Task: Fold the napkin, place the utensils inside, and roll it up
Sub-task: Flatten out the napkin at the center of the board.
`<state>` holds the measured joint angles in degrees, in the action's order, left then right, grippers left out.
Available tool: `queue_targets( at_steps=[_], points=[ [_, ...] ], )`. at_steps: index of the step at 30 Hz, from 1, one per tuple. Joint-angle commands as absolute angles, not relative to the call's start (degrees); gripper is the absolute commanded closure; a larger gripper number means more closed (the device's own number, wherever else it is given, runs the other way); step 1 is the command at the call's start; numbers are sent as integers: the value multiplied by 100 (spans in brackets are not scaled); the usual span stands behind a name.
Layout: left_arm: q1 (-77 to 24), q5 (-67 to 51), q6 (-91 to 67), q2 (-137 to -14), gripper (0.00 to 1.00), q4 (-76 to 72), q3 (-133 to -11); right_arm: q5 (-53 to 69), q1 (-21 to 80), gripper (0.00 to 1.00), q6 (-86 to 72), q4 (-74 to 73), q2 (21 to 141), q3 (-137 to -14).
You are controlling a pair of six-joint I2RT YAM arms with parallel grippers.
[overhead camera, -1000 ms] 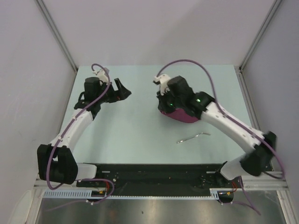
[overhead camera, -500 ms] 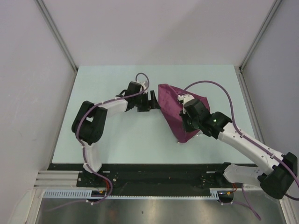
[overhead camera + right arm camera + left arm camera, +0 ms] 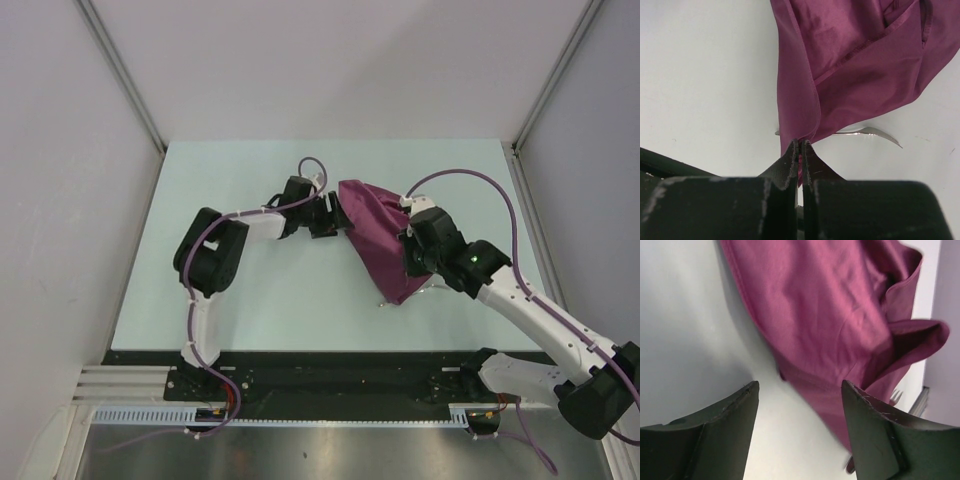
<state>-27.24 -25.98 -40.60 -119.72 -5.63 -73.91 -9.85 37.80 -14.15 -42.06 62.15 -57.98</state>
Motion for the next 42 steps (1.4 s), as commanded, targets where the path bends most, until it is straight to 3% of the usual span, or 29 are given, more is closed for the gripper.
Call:
queue_targets(
  at_steps=[1, 3, 8, 10, 13, 14, 15, 22, 28, 29, 30, 31, 34, 38, 42],
  points=[
    [-2742, -2698, -4622, -12243, 32, -1230, -7717, -914, 3771, 100, -1441, -4034, 6135, -5757],
    [-2742, -2584, -4789, -12208, 37, -1510, -7647, -897, 3753, 100, -1459, -4025, 6126, -5739],
    [-2733, -2382, -4746, -12392, 37, -1293, -7996, -853, 3771, 100, -1494, -3964, 6135, -5722],
    [-2733, -2443, -4702, -12532, 44, -1178, -8112, -844, 3771, 100, -1485, -3920, 6144, -5739],
    [-2725, -2400, -4623, -12630, 75, -1160, -8174, -835, 3770, 100, -1468, -3885, 6179, -5757],
    [-2707, -2391, -4597, -12560, 94, -1160, -8130, -835, 3771, 100, -1459, -3859, 6187, -5748],
    [-2690, -2338, -4527, -12464, 100, -1195, -8052, -818, 3771, 100, -1459, -3832, 6231, -5739],
    [-2575, -1346, -3579, -10242, 100, -871, -6839, -537, 3832, 100, -1415, -3411, 6529, -5660],
    [-2724, -1380, -3375, -8573, 100, -141, -4872, -308, 4016, 100, -1283, -3112, 6960, -5608],
    [-2751, -1397, -3479, -8421, 97, -45, -4277, -290, 4051, 100, -1266, -3085, 6996, -5590],
    [-2786, -1415, -3533, -8281, 88, -44, -3993, -247, 4069, 100, -1248, -3050, 7013, -5581],
    [-2812, -1441, -3594, -7957, 49, -44, -3738, -237, 4078, 100, -1248, -3032, 7040, -5572],
    [-2812, -1091, -3744, -7211, 16, 526, -3138, -246, 4113, 100, -1239, -3015, 7049, -5511],
    [-2690, -98, -3438, -6541, 7, 1291, -3522, -264, 4113, 100, -1231, -3015, 7005, -5458],
    [-2041, 133, -3138, -6758, 11, 1074, -3902, -229, 4113, 100, -1230, -2971, 7031, -5476]
  ],
)
